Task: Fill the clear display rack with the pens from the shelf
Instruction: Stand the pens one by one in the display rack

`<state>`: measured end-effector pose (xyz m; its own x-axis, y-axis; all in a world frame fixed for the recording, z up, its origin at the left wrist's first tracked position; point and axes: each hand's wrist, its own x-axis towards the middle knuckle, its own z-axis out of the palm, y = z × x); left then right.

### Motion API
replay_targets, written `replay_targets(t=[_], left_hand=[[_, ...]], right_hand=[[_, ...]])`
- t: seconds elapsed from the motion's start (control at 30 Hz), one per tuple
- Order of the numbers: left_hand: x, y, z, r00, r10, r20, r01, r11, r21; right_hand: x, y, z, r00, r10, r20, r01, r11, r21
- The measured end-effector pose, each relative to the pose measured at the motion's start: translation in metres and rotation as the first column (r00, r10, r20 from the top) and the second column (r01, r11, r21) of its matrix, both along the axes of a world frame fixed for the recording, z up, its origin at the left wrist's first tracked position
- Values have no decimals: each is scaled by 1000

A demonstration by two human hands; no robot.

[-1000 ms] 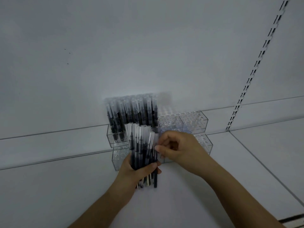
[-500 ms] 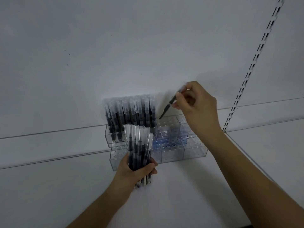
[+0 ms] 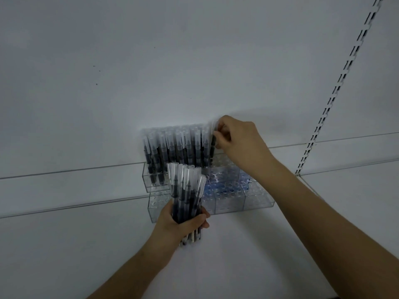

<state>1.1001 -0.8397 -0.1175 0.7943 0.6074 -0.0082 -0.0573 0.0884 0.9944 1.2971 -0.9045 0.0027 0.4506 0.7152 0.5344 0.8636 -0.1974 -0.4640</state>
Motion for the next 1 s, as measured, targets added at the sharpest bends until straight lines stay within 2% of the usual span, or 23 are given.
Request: replay_targets(t=[0.27, 0.33, 0.4, 0.47, 0.5, 0.57, 0.63, 0.77, 0.87, 1.0], left_hand=[[0, 0, 0, 1000, 2, -23, -2, 1000, -10], [0, -1, 1, 1000, -3, -22, 3, 1000, -15], [0, -1, 2, 1000, -14, -13, 14, 1000, -26], [1, -1, 2, 1000, -21, -8, 21, 999, -32], [1, -1, 2, 1000, -24, -4, 24, 999, -34], [1, 0, 2, 1000, -24, 8, 24, 999, -38], [1, -1, 1, 1000, -15, 20, 16, 999, -35], [2, -1, 1, 1000, -3, -1, 3, 1000, 19], [3, -1, 1, 1000, 8, -12, -8, 1000, 26], [4, -1, -1, 1000, 13, -13, -12, 999, 49]], right_hand=[[-7, 10, -6, 983, -110, 145, 139, 967, -213], [-8, -1, -9, 981, -152, 122, 174, 965, -199], [-14, -19, -13, 982, -185, 36, 188, 976, -107], [-27, -40, -18, 983, -102, -153, 97, 995, -34], [-34, -48, -21, 962, -23, -273, 14, 999, -36], [-49, -56, -30, 857, 124, -501, -172, 984, -51], [-58, -56, -43, 795, 178, -580, -236, 971, -26], [-72, -47, -58, 888, 115, -444, -119, 993, 21], [-80, -46, -61, 908, 80, -411, -42, 994, 101], [-87, -49, -62, 937, -10, -349, 54, 992, 116]])
